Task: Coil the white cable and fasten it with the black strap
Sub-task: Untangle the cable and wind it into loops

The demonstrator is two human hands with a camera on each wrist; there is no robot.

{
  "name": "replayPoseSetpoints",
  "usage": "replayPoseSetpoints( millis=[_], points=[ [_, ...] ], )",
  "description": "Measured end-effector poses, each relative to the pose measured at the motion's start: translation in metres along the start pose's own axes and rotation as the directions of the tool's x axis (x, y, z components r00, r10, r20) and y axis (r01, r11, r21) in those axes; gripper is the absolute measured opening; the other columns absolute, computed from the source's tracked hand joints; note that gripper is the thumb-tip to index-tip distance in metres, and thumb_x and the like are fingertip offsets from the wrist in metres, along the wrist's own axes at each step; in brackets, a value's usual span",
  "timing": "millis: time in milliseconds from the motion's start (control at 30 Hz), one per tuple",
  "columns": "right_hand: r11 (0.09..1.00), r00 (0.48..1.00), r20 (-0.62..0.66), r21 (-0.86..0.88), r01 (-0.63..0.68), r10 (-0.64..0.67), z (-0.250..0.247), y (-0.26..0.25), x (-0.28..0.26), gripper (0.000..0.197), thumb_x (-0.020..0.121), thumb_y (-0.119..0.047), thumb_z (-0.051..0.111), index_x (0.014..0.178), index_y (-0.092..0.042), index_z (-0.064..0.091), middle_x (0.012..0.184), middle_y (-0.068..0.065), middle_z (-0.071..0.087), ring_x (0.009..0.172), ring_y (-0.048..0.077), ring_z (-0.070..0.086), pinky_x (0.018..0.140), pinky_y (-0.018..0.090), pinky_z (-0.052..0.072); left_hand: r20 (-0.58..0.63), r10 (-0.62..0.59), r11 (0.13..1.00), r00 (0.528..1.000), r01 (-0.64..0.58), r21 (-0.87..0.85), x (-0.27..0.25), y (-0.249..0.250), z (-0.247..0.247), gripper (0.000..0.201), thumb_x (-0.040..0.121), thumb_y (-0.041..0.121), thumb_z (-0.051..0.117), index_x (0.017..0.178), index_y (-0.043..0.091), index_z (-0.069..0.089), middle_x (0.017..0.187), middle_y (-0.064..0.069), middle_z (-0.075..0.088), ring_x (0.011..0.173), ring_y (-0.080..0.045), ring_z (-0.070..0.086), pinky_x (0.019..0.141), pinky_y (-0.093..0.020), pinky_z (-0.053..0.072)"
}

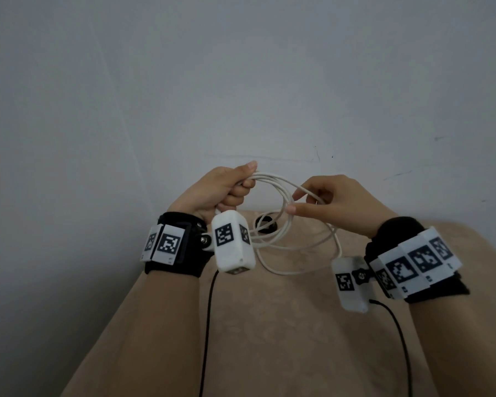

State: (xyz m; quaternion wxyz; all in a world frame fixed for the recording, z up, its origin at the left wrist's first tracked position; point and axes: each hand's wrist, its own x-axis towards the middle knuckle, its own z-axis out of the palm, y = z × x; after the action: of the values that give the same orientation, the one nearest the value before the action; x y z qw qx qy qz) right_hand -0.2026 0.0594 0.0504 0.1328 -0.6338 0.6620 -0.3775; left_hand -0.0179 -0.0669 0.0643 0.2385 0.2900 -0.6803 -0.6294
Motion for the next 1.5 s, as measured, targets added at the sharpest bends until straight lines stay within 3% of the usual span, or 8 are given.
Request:
replayPoseSetpoints(
  millis=[267, 500, 633, 833, 967, 1267, 1400, 1500],
  points=[
    [0.992, 0.999, 0.03, 0.123, 0.012, -0.016, 0.007, 0.001, 0.004, 0.034, 0.064, -0.062, 0.072, 0.076, -0.03, 0.069, 0.072, 0.007, 0.065, 0.067, 0.023, 0.059, 0.067, 0.037, 0.05, -0.052, -0.008, 0.938, 0.999, -0.011, -0.346, 0.004, 0.001, -0.005, 0.04, 0.098, 0.044, 0.042, 0.065, 0.02, 0.037, 0.044, 0.012, 0.022, 0.031, -0.001, 0.017, 0.037, -0.016, 0.007],
    [0.968, 0.996, -0.08, 0.251, -0.015, 0.037, 0.012, 0.009, 0.006, 0.029, 0.071, -0.044, 0.075, 0.094, -0.026, 0.07, 0.05, -0.013, 0.046, 0.049, -0.002, 0.049, 0.054, 0.006, 0.037, -0.01, 0.024, 0.781, 1.0, -0.025, -0.624, 0.0, 0.005, -0.021, 0.046, 0.096, 0.048, 0.041, 0.059, 0.02, 0.041, 0.039, 0.008, 0.025, 0.028, -0.007, 0.016, 0.03, -0.013, 0.015],
    [0.957, 0.998, -0.06, 0.288, 0.002, 0.016, 0.02, 0.006, 0.007, 0.034, 0.07, -0.048, 0.072, 0.09, -0.021, 0.071, 0.043, -0.016, 0.04, 0.043, 0.0, 0.04, 0.048, 0.008, 0.033, -0.015, 0.01, 0.774, 1.0, -0.018, -0.633, 0.002, 0.003, -0.016, 0.043, 0.096, 0.047, 0.04, 0.063, 0.021, 0.037, 0.039, 0.009, 0.026, 0.026, -0.005, 0.023, 0.029, -0.013, 0.016],
    [0.971, 0.999, -0.04, 0.239, -0.025, 0.036, 0.021, 0.007, 0.006, 0.046, 0.065, -0.068, 0.061, 0.082, -0.026, 0.071, 0.073, -0.013, 0.065, 0.068, 0.006, 0.058, 0.063, 0.015, 0.046, -0.08, -0.011, 0.854, 0.997, -0.032, -0.519, 0.004, 0.006, -0.005, 0.041, 0.098, 0.045, 0.041, 0.065, 0.021, 0.036, 0.041, 0.011, 0.023, 0.027, -0.003, 0.019, 0.03, -0.014, 0.012],
    [0.989, 0.983, -0.182, 0.15, 0.001, 0.026, 0.023, 0.001, 0.007, 0.036, 0.075, -0.06, 0.063, 0.089, -0.027, 0.066, 0.085, -0.01, 0.069, 0.081, 0.004, 0.064, 0.065, 0.016, 0.049, -0.147, -0.008, 0.909, 0.989, -0.054, -0.413, 0.005, 0.006, 0.006, 0.04, 0.098, 0.043, 0.044, 0.066, 0.02, 0.037, 0.044, 0.011, 0.022, 0.031, -0.001, 0.017, 0.033, -0.015, 0.011],
    [0.977, 0.921, -0.388, 0.206, 0.059, 0.026, 0.019, 0.0, 0.01, 0.017, 0.092, -0.026, 0.059, 0.077, -0.017, 0.055, 0.063, -0.004, 0.069, 0.056, 0.001, 0.062, 0.054, 0.011, 0.043, -0.178, 0.001, 0.938, 0.984, -0.062, -0.34, 0.007, 0.004, 0.008, 0.038, 0.097, 0.043, 0.047, 0.067, 0.02, 0.039, 0.046, 0.011, 0.024, 0.033, -0.001, 0.017, 0.031, -0.014, 0.014],
    [0.967, 0.898, -0.432, 0.253, 0.038, 0.078, 0.024, 0.005, 0.016, 0.017, 0.095, -0.023, 0.052, 0.078, -0.027, 0.051, 0.067, 0.0, 0.056, 0.056, 0.014, 0.056, 0.061, 0.03, 0.048, -0.122, 0.013, 0.94, 0.992, -0.054, -0.338, 0.007, 0.005, 0.011, 0.039, 0.098, 0.043, 0.045, 0.067, 0.02, 0.037, 0.046, 0.012, 0.023, 0.033, -0.001, 0.016, 0.032, -0.015, 0.012],
    [0.918, 0.904, -0.403, 0.395, 0.032, 0.142, 0.029, 0.006, 0.019, 0.021, 0.095, -0.02, 0.051, 0.077, -0.03, 0.058, 0.068, -0.006, 0.054, 0.051, 0.0, 0.048, 0.061, 0.026, 0.038, -0.087, 0.006, 0.923, 0.996, -0.039, -0.383, 0.008, 0.005, 0.011, 0.04, 0.098, 0.044, 0.043, 0.066, 0.021, 0.036, 0.045, 0.012, 0.022, 0.032, -0.001, 0.016, 0.033, -0.015, 0.01]
  ],
)
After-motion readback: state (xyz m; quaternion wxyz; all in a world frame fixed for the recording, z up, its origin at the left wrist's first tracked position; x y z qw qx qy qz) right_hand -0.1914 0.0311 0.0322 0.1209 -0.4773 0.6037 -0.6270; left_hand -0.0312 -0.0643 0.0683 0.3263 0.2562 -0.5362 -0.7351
